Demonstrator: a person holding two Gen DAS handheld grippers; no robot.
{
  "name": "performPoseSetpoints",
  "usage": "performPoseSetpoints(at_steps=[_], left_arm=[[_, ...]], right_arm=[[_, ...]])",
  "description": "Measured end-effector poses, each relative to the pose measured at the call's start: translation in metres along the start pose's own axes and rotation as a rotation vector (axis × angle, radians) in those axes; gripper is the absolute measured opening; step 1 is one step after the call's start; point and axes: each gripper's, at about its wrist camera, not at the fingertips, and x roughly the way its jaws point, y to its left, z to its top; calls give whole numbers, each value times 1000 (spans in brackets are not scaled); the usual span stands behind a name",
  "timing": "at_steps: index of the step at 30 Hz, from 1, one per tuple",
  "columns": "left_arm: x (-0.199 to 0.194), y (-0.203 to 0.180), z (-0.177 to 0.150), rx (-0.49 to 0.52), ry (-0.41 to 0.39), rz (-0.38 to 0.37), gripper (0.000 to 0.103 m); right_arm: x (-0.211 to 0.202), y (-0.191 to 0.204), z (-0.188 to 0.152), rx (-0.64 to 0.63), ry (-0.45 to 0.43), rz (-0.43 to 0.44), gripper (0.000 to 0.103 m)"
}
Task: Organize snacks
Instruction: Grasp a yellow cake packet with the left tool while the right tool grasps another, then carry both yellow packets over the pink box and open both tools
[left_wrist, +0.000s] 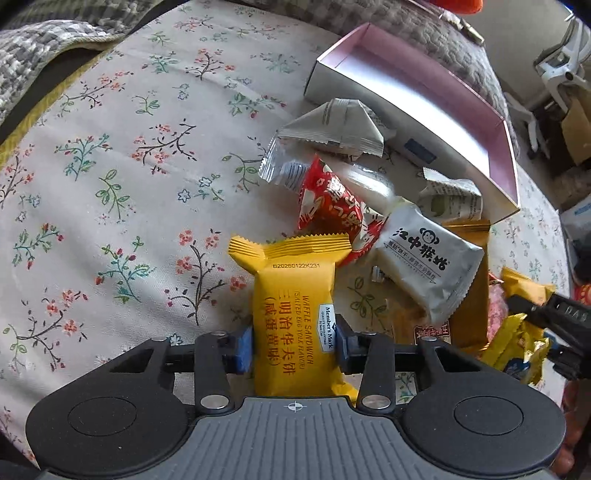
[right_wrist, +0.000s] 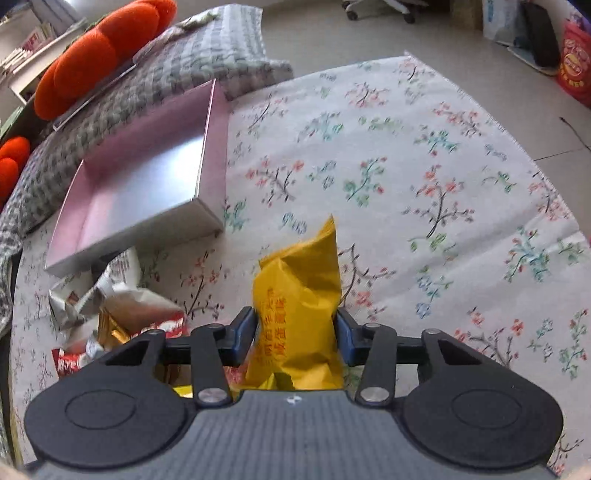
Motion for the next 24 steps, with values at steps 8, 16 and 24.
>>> performPoseSetpoints(at_steps=[8,16,24], left_arm=[[-37,-5,-2,91,-134,-42,38],[-64,-21,20,190,-275,-32,38],[-58,-44,84,264,-348,-29,38]], right_arm=[[-25,-9,-12,2,-76,33,32],[-47,-2,-3,-29,-164,28,31],[-44,19,24,-54,-193,74,31]])
